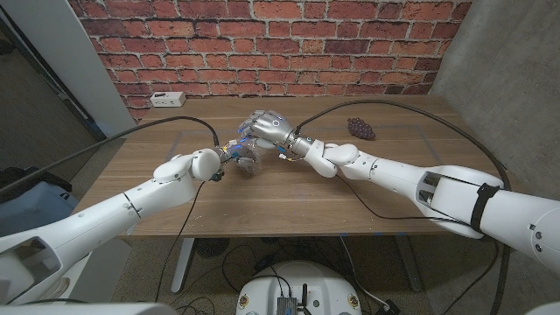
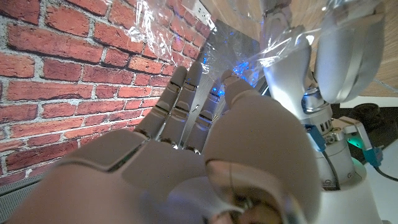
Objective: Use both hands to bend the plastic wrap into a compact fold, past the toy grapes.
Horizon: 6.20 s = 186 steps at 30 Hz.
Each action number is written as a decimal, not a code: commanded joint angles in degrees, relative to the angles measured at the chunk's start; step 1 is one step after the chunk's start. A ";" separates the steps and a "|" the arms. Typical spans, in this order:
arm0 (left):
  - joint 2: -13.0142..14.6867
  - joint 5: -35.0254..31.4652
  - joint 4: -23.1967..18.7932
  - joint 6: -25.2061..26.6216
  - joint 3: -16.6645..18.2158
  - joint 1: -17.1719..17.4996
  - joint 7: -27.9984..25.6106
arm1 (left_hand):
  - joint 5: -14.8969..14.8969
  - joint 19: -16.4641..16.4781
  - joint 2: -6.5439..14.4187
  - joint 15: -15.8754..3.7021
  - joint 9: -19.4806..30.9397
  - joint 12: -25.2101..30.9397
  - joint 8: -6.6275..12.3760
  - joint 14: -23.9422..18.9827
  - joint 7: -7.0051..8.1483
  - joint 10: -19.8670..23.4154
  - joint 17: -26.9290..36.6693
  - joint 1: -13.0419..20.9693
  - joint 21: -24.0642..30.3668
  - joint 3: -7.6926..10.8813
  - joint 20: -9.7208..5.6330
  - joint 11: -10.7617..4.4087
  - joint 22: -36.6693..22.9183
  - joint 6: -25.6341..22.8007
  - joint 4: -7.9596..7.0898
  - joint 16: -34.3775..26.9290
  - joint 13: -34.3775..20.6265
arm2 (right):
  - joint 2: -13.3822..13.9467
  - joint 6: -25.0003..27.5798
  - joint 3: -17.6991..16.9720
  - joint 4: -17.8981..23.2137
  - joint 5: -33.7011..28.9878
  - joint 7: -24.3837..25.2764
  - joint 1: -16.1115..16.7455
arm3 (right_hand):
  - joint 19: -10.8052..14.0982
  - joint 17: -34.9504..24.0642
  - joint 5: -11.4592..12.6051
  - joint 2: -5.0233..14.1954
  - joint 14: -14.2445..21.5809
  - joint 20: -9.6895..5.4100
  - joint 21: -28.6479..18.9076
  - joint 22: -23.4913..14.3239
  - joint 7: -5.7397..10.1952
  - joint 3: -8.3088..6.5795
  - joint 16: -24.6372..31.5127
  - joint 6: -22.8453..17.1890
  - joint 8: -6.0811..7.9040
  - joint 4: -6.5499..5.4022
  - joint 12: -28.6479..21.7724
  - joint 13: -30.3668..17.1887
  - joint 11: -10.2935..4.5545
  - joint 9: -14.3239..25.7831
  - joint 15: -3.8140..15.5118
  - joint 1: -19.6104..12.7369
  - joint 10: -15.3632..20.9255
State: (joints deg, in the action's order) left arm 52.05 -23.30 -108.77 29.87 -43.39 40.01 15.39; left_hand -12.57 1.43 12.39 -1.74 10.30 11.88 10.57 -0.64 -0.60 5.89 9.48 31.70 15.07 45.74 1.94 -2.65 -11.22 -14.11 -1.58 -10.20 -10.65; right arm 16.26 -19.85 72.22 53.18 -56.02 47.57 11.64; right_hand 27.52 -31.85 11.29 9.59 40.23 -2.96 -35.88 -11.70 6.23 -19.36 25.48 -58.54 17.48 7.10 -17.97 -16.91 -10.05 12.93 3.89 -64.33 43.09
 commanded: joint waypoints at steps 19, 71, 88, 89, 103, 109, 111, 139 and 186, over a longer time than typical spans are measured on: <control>3.70 -8.66 -11.14 12.13 3.00 6.76 -8.26 | 2.58 2.90 -10.05 -1.30 0.14 1.89 0.96 -9.22 3.95 8.56 0.16 -6.51 0.16 -13.09 4.18 -2.03 0.17 -9.69 5.39 -0.99 -0.37 | 1.03 1.06 1.44 0.50 1.51 -0.50 -0.71 | -0.24 0.45 0.57 -0.31 0.38 -3.02 -1.00 0.00 -0.14 0.42 -1.05 -0.43 -0.16 -0.07 0.62 -0.11 -0.35 0.04 9.55 -0.37 0.24; 5.44 1.51 -20.19 -13.08 35.33 45.97 -44.56 | -0.41 21.39 -3.25 -2.84 4.77 12.64 11.11 -43.34 -2.57 43.19 4.59 -4.78 10.75 -7.14 3.50 2.37 -2.83 -43.95 10.57 -10.22 -6.66 | -8.46 -0.43 2.89 -8.86 6.31 -3.96 -0.82 | -0.63 1.44 0.69 -0.44 -0.07 -2.74 -2.62 0.21 0.24 1.36 -3.63 -0.63 -0.90 -0.24 2.00 0.01 -0.34 -0.05 9.42 -0.26 0.17; 2.57 -0.63 -19.68 -14.05 35.53 44.65 -40.93 | -0.43 19.75 -3.55 -2.90 5.43 12.05 10.90 -42.44 -2.50 41.70 4.35 -5.69 10.78 -6.85 3.50 2.36 -2.96 -42.09 10.17 -9.48 -7.57 | -17.15 -5.85 2.21 -25.92 19.45 -7.97 -2.02 | -0.47 2.43 0.55 -0.31 -1.04 -0.74 -3.44 0.48 -0.21 1.69 -5.45 0.64 -1.78 -0.75 4.10 0.47 0.87 0.01 9.09 0.50 -2.93; 2.46 -0.73 -19.67 -14.10 35.58 44.67 -40.84 | -0.45 19.68 -3.54 -2.92 5.45 12.04 10.90 -42.36 -2.46 41.68 4.33 -5.69 10.77 -6.81 3.51 2.38 -2.96 -42.04 10.18 -9.43 -7.61 | -17.32 -6.05 2.54 -26.34 19.70 -7.75 -2.17 | -0.44 2.43 0.55 -0.28 -1.03 -0.68 -3.47 0.48 -0.24 1.69 -5.45 0.61 -1.78 -0.75 4.14 0.48 1.08 0.01 9.12 0.50 -2.99; 1.32 -0.99 -18.67 -15.03 35.34 43.22 -39.09 | -0.44 19.25 -3.47 -2.87 5.82 11.77 10.98 -41.78 -2.47 41.13 4.26 -6.42 11.04 -6.74 3.69 2.30 -2.99 -41.50 9.82 -9.04 -8.20 | -17.57 -9.44 5.50 -28.17 22.72 -8.67 -3.45 | -0.80 2.88 0.15 -1.52 -2.55 -0.06 -4.17 0.79 4.63 4.14 -6.93 12.37 -6.57 -2.86 6.69 0.78 1.53 0.16 8.65 4.96 -9.09; 1.04 -1.07 -18.57 -15.22 35.56 43.29 -38.87 | -0.41 18.97 -3.35 -2.84 5.89 11.67 10.96 -41.64 -2.50 40.97 4.30 -6.92 11.10 -6.80 3.77 2.25 -3.00 -41.30 9.44 -8.94 -8.41 | -17.26 -9.15 6.19 -27.44 22.61 -8.57 -3.60 | -1.58 3.87 1.45 -4.27 -4.18 0.40 -3.97 0.99 5.98 8.13 -8.85 28.15 -7.93 -5.44 7.23 1.30 1.87 -0.77 8.36 11.47 -15.04; 0.97 -1.12 -18.61 -15.22 35.64 43.38 -38.79 | -0.43 18.90 -3.38 -2.79 5.92 11.61 10.98 -41.62 -2.43 40.85 4.23 -7.02 11.14 -6.74 3.75 2.31 -3.00 -41.27 9.44 -8.87 -8.50 | -16.78 -8.42 5.99 -26.20 22.76 -9.27 -3.37 | -2.20 4.23 2.14 -5.38 -5.27 0.19 -3.59 1.01 6.24 9.59 -9.69 32.18 -7.66 -6.28 7.28 1.50 1.70 -1.13 8.42 13.49 -16.97; 0.24 -1.79 -18.95 -15.55 36.11 44.39 -38.19 | -0.69 18.55 -2.34 -2.99 5.97 11.38 10.96 -41.28 -2.35 40.68 4.69 -5.97 11.70 -5.95 3.75 2.20 -2.99 -40.93 10.30 -9.19 -9.34 | -6.64 16.55 -2.51 4.00 22.21 -29.99 3.07 | -16.43 6.62 10.07 -8.63 -28.30 8.48 6.56 1.35 6.50 18.74 -14.66 61.44 -6.70 -12.09 7.72 4.37 3.55 -1.85 2.11 22.97 -43.85; 0.71 -0.50 -16.16 -17.74 32.93 39.24 -36.91 | -0.75 17.78 -3.26 -2.43 5.91 10.66 10.71 -40.40 -2.35 39.68 4.08 -6.89 12.54 -5.51 3.37 2.37 -2.97 -40.20 9.94 -8.34 -10.50 | -12.91 -0.63 -5.24 -11.93 22.69 -16.98 1.55 | -4.08 7.21 9.18 1.83 -15.48 0.67 10.61 0.81 -3.94 15.00 -6.79 -0.91 11.36 -4.43 0.39 2.65 -0.06 0.92 8.71 3.00 -15.29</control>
State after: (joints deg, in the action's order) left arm 52.45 -24.25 -125.66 14.09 -9.38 80.44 -21.33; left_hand -13.17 19.42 9.14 -4.08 16.09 22.81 21.41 -41.25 -3.08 45.79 13.56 25.12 27.35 40.12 5.41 -0.40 -13.96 -54.64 8.62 -18.81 -20.88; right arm 9.42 -17.28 68.74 52.08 -33.92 16.42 12.48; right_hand 22.74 -24.34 20.66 11.19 23.87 -2.07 -24.83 -10.60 2.54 -3.55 18.24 -59.56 28.19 2.88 -17.47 -14.00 -10.52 13.19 2.47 -60.66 27.04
